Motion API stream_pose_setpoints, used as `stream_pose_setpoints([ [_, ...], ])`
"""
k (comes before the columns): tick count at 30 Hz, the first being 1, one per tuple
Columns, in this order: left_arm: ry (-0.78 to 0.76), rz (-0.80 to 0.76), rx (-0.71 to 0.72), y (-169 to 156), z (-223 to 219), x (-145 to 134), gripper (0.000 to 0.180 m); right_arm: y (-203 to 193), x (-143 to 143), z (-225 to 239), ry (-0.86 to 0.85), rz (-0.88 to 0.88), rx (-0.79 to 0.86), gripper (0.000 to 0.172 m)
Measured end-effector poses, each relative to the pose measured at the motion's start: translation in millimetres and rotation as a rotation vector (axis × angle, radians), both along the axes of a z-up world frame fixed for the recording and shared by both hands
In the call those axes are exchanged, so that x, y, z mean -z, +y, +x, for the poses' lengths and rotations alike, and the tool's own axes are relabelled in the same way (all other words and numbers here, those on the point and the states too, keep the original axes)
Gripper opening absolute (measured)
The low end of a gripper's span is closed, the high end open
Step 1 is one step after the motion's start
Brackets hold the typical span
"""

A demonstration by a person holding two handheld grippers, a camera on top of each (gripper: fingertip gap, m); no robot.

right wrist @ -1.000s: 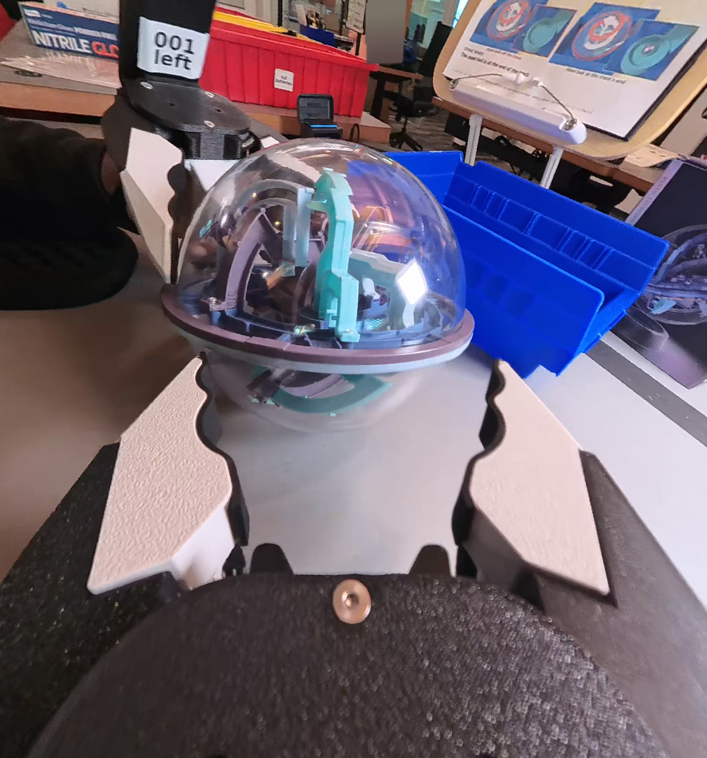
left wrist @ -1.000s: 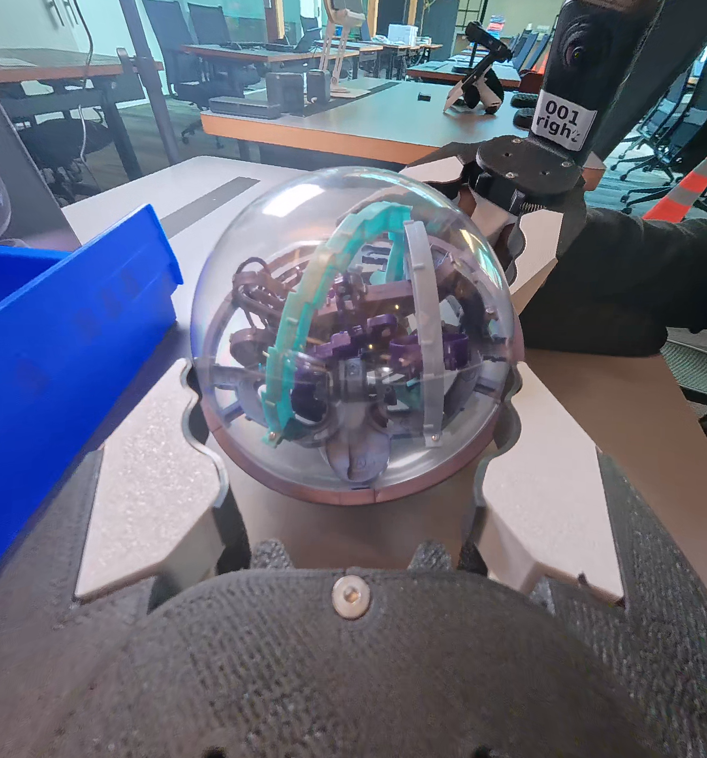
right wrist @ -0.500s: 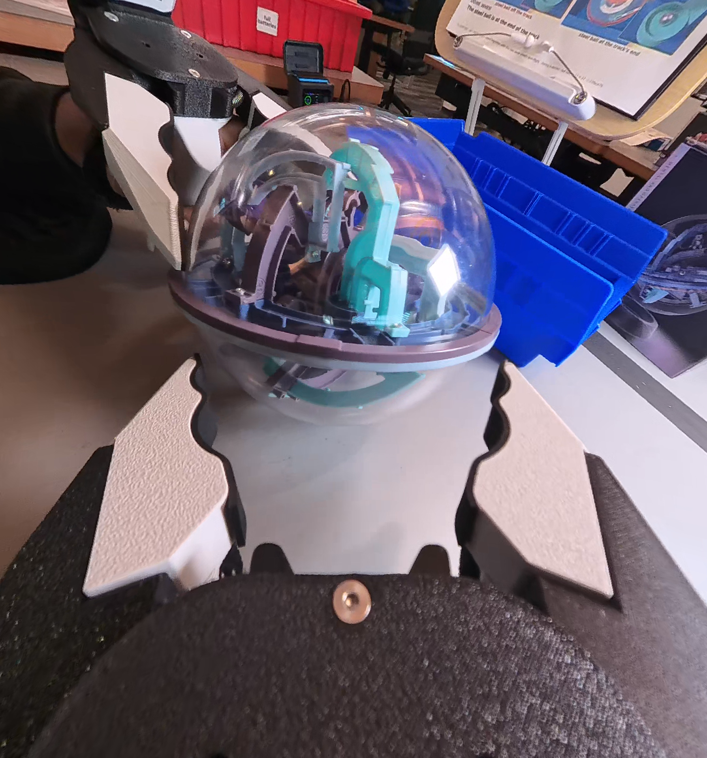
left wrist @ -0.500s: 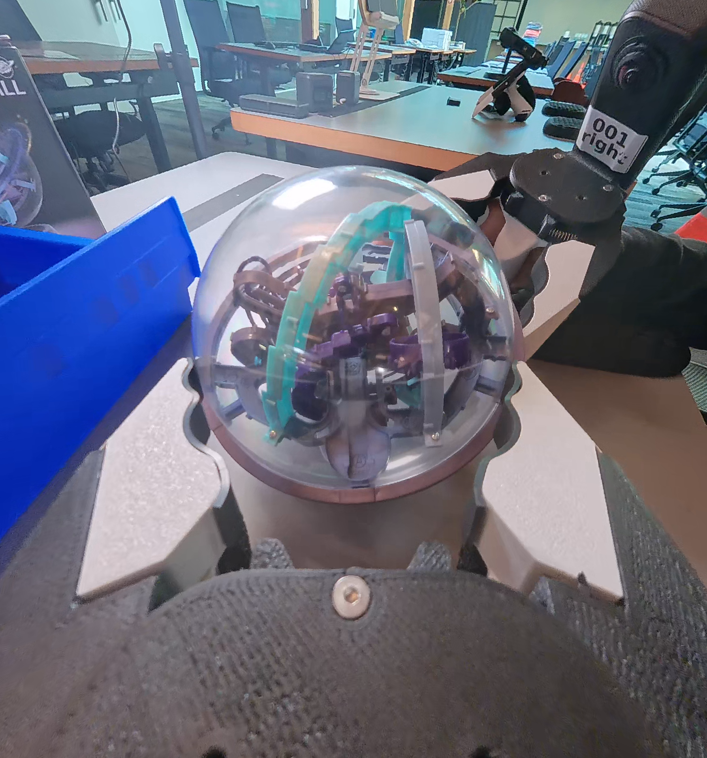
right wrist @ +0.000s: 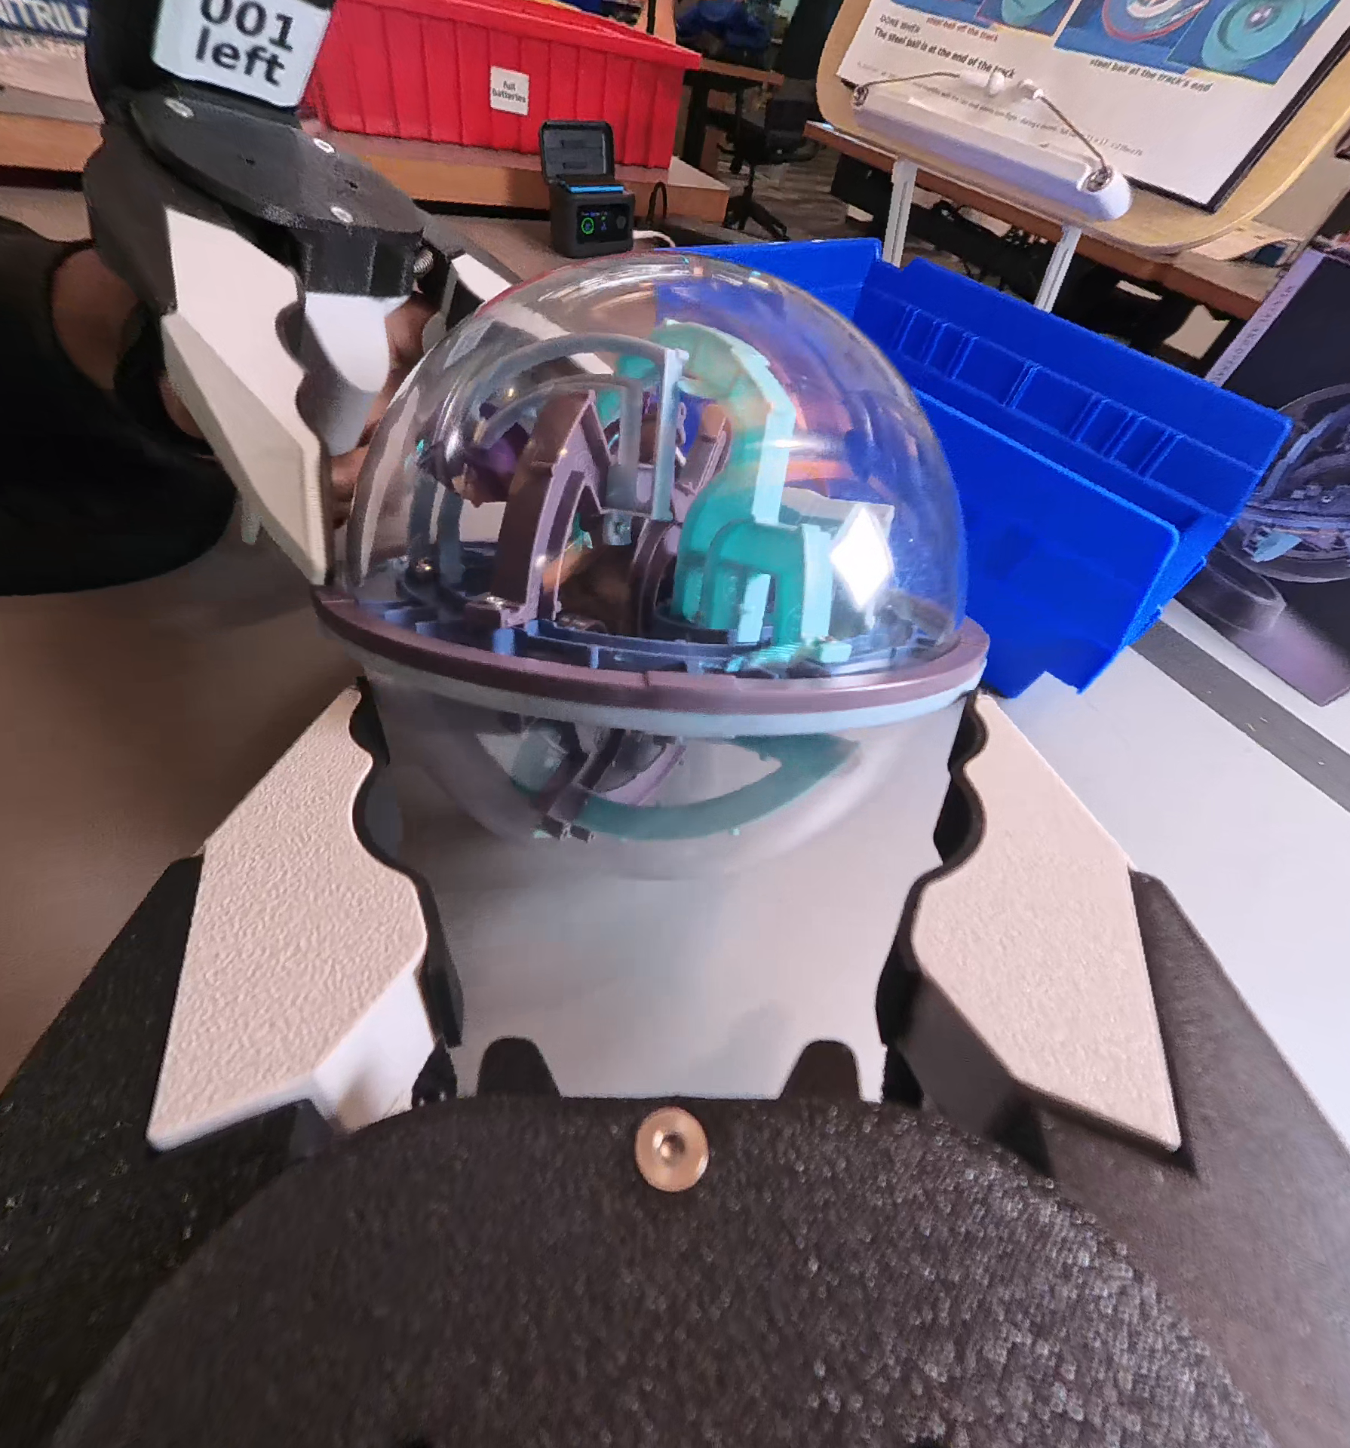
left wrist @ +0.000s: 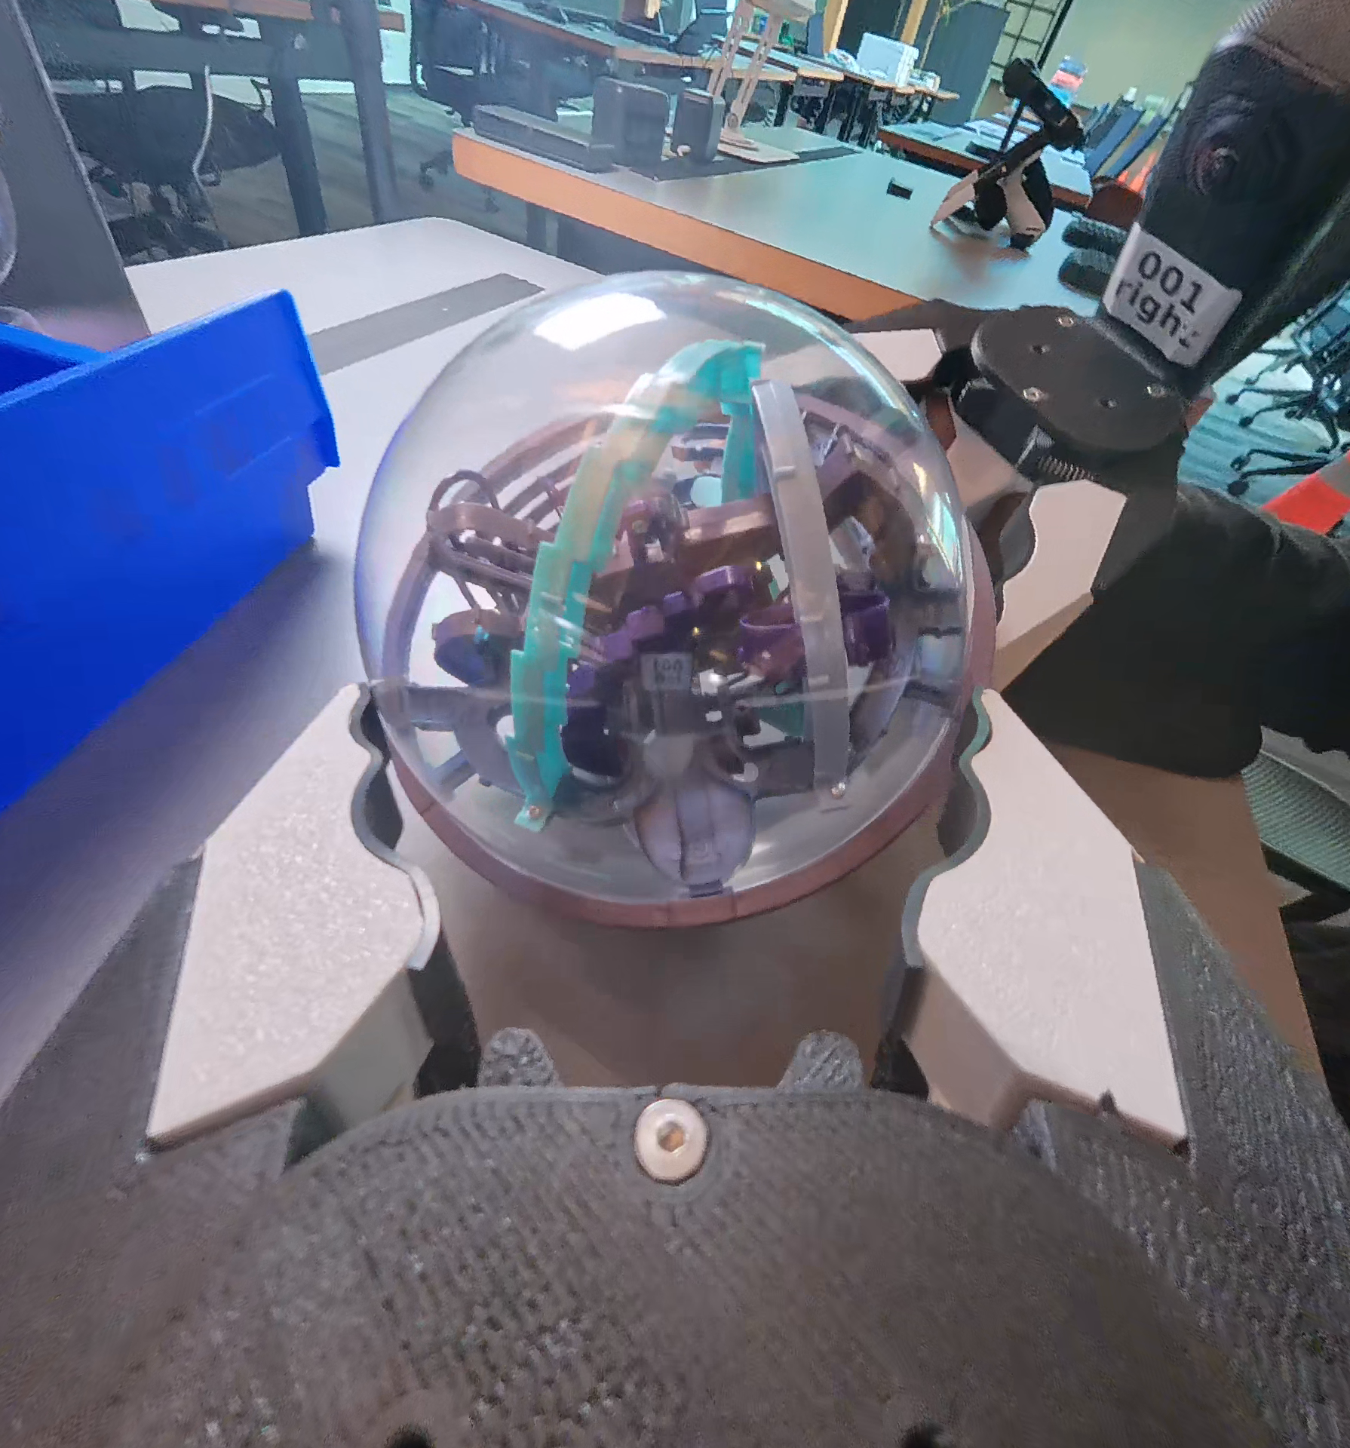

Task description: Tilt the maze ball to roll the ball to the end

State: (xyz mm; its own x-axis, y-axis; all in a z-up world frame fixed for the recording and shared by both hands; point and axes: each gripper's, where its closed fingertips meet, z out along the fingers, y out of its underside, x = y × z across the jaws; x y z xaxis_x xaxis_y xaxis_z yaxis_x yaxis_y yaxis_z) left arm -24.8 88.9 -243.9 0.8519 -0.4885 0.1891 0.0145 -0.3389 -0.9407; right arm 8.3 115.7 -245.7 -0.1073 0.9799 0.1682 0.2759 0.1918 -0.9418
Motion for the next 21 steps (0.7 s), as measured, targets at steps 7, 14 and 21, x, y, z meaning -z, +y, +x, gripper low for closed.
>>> stream_pose_setpoints([
  [7,0.015,0.010,0.083,-10,0,0,0.135,2,0,5,0.011,-0.037,-0.065,0.138],
  [14,0.072,0.208,0.177,-3,-16,-31,0.142,3,-3,2,0.020,-0.096,-0.111,0.130],
  [21,0.109,0.199,0.282,10,-8,-15,0.137,6,-3,-2,0.023,-0.135,-0.119,0.129],
])
